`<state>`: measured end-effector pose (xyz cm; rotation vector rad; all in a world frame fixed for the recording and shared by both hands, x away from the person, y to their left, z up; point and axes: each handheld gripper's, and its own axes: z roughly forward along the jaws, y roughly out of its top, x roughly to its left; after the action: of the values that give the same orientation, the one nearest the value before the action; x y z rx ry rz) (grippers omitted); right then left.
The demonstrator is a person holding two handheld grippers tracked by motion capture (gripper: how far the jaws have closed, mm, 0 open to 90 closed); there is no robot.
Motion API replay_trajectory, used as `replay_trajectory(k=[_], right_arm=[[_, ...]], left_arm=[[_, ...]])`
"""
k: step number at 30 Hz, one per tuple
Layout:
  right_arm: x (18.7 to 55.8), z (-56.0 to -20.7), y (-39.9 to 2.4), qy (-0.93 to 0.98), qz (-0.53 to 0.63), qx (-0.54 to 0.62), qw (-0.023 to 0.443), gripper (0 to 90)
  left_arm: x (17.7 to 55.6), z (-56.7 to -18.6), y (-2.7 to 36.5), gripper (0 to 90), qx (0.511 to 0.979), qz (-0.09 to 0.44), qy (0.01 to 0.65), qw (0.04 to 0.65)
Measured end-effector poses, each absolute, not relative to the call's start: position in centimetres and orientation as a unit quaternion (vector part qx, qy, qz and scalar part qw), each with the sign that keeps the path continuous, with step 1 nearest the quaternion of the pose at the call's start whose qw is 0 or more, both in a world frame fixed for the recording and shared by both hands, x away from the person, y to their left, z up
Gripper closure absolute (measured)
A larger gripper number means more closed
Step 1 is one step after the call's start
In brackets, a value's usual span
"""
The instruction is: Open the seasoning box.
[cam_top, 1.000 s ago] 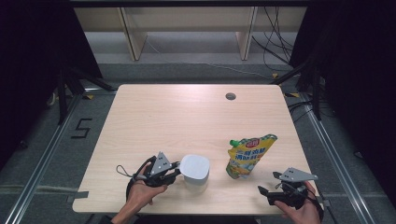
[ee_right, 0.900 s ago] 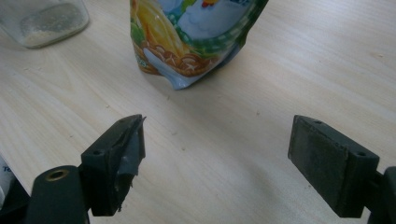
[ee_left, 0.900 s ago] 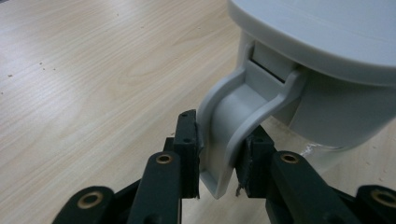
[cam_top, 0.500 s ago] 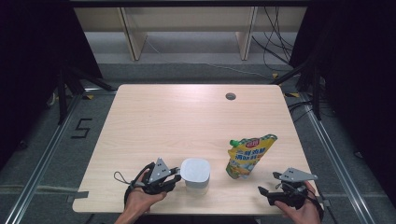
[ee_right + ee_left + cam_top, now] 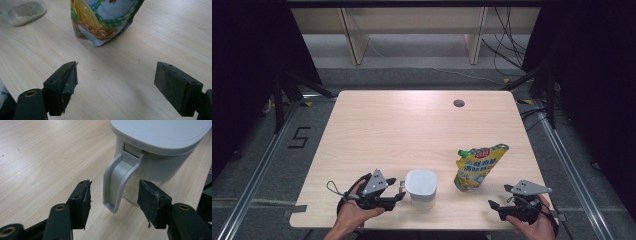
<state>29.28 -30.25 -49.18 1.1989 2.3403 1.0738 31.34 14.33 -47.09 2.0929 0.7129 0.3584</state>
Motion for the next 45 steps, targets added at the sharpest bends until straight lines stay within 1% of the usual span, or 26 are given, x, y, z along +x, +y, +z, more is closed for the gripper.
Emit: replay_trajectory(k=[1,2,3,5,7,9,11,12,13,14,16,17,18,19,20,21,22,23,24,26,33,36,38,40,41,45], right_arm=[[29.3,-49.2,-30.3,0.816,0.373,0.413,0.153,19.7],[29.6,-49.3,-30.4,0.821,0.379,0.393,0.168,19.8],[29.5,-49.1,-30.3,0.820,0.377,0.398,0.165,19.8],[29.4,-49.1,-30.3,0.820,0.376,0.399,0.164,19.8],[29.4,-49.1,-30.1,0.818,0.380,0.402,0.161,19.0],[29.5,-49.1,-30.2,0.821,0.379,0.392,0.170,18.9],[29.4,-49.0,-30.0,0.820,0.383,0.392,0.164,18.2],[29.4,-49.0,-30.0,0.820,0.383,0.392,0.165,18.2],[29.3,-49.0,-29.9,0.819,0.385,0.396,0.156,18.2],[29.2,-49.0,-29.7,0.816,0.384,0.400,0.163,18.1],[29.3,-48.8,-29.7,0.821,0.384,0.389,0.166,17.7],[29.2,-48.8,-29.6,0.819,0.386,0.391,0.167,17.6],[29.2,-48.8,-29.5,0.820,0.385,0.389,0.169,17.5],[29.3,-48.8,-29.5,0.820,0.388,0.384,0.171,17.6],[29.1,-48.8,-29.3,0.819,0.387,0.392,0.162,18.1],[29.3,-48.9,-29.3,0.825,0.386,0.378,0.165,18.7],[29.1,-48.9,-29.1,0.821,0.386,0.388,0.160,18.8],[29.3,-49.0,-29.1,0.826,0.387,0.374,0.165,18.8],[29.4,-49.0,-29.0,0.828,0.390,0.373,0.155,19.0],[29.3,-48.9,-29.0,0.826,0.388,0.376,0.160,19.3],[29.2,-48.8,-28.9,0.829,0.395,0.363,0.160,23.2],[29.2,-48.8,-28.9,0.830,0.392,0.361,0.168,24.9],[29.3,-48.8,-28.9,0.831,0.394,0.357,0.162,24.9],[29.2,-48.7,-28.8,0.827,0.399,0.359,0.168,23.8],[29.2,-48.7,-28.7,0.827,0.402,0.358,0.163,23.4],[29.0,-48.6,-28.4,0.823,0.403,0.365,0.164,21.7]], left_arm=[[31.3,-47.0,14.5,42.4,0.840,0.144,0.286,0.438],[31.2,-46.9,14.6,41.5,0.836,0.142,0.290,0.443],[31.2,-46.7,14.8,40.9,0.838,0.134,0.287,0.443],[31.2,-46.5,14.8,39.8,0.836,0.138,0.285,0.449],[30.9,-46.1,14.9,40.6,0.828,0.133,0.294,0.459],[30.8,-45.8,14.9,43.3,0.828,0.133,0.293,0.459],[30.7,-45.3,14.9,49.5,0.828,0.128,0.278,0.469],[30.7,-45.2,14.9,52.7,0.827,0.137,0.275,0.470],[30.7,-45.0,15.0,56.7,0.828,0.139,0.272,0.471],[30.7,-44.9,15.1,61.2,0.826,0.140,0.270,0.475],[30.5,-44.7,15.2,73.2,0.818,0.159,0.271,0.481],[30.5,-44.5,15.2,77.7,0.816,0.165,0.268,0.485],[30.5,-44.2,15.3,80.9,0.816,0.171,0.259,0.487],[30.4,-44.1,15.3,83.3,0.812,0.168,0.266,0.492],[30.4,-43.9,15.3,84.9,0.814,0.167,0.261,0.491],[30.3,-43.7,15.1,86.2,0.811,0.167,0.263,0.495],[30.3,-43.6,15.0,87.3,0.810,0.163,0.264,0.498],[30.3,-43.6,15.0,88.0,0.810,0.163,0.264,0.498],[30.5,-43.3,14.7,88.6,0.809,0.158,0.260,0.504],[30.6,-43.1,14.4,88.8,0.809,0.153,0.265,0.502],[31.4,-42.5,12.9,88.9,0.814,0.140,0.258,0.501],[31.6,-42.7,12.4,88.9,0.814,0.138,0.261,0.499],[31.8,-42.9,12.5,88.9,0.815,0.136,0.262,0.499],[31.9,-42.9,12.7,88.9,0.817,0.134,0.259,0.498],[31.7,-42.9,12.7,88.9,0.813,0.135,0.268,0.499],[31.7,-43.0,12.8,88.9,0.811,0.136,0.269,0.501]])
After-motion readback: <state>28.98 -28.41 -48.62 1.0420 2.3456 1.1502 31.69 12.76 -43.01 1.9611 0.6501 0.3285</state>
